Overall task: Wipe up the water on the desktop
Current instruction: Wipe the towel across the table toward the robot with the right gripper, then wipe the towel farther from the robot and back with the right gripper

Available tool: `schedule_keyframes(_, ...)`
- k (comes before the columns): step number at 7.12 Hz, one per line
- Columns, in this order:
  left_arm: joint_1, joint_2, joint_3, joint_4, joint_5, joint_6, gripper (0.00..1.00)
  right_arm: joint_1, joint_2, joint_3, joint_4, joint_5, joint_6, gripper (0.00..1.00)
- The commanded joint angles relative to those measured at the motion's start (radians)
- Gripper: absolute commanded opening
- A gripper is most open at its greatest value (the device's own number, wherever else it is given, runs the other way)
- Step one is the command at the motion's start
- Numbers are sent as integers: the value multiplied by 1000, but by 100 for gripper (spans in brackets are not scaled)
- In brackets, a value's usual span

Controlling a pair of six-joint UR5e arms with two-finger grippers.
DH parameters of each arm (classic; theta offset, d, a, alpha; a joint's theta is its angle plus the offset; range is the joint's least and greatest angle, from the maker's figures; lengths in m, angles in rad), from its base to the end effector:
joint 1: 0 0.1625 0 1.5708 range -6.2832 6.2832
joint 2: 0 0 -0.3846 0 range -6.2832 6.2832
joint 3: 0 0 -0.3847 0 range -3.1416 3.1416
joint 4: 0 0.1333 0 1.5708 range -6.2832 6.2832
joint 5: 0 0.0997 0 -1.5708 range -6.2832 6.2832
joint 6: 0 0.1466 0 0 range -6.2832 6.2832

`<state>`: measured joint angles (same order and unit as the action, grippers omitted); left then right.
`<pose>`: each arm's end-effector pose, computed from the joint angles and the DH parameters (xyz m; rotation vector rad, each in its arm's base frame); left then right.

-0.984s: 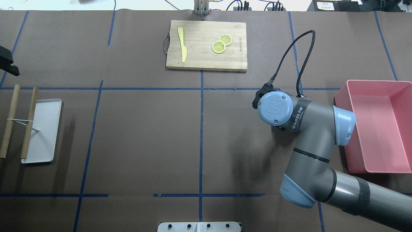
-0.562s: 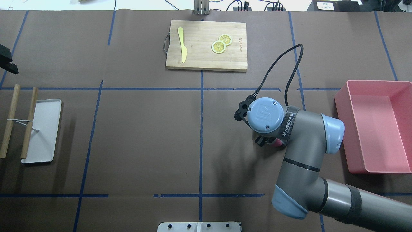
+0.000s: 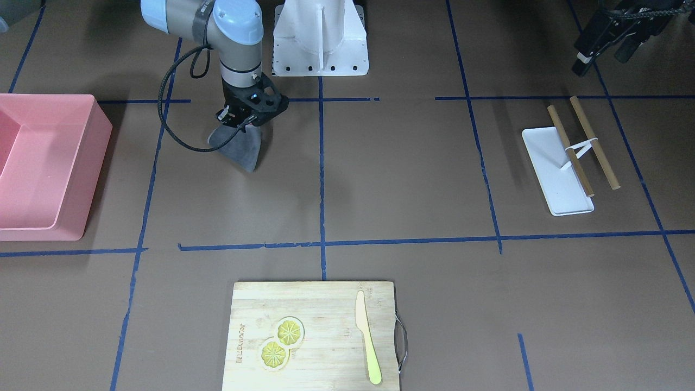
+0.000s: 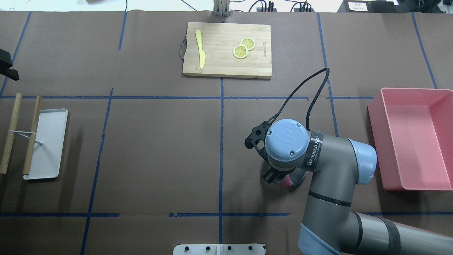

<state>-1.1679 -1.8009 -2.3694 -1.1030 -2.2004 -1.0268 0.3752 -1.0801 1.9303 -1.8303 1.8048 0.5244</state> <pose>0.1268 -0.4173 0.2547 0.0077 0.8232 -0.4121 -0.5194 -0.3113 0.2756 0.2162 -0.6071 -0.7175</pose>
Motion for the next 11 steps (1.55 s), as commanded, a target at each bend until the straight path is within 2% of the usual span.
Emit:
schedule_keyframes(1,-1,-2,-5,2,-5,1,100,-7,0,10,0,19,9,2)
schedule_keyframes(3,-1,-3,-8,2,-5,1,100,77,-6,-36,0,16,2,1)
schedule_keyframes(6,-2,-2,-11,3,-7,-4,100,216,-9,-189,165,27,-41,1)
schedule_keyframes(9,-2,5,-10,3,-6,-4,100,364,-6,-246,171,94,-135,1)
schedule_keyframes(11,-2,5,-5,3,-5,-3,100,401,-4,-272,172,100,-150,1)
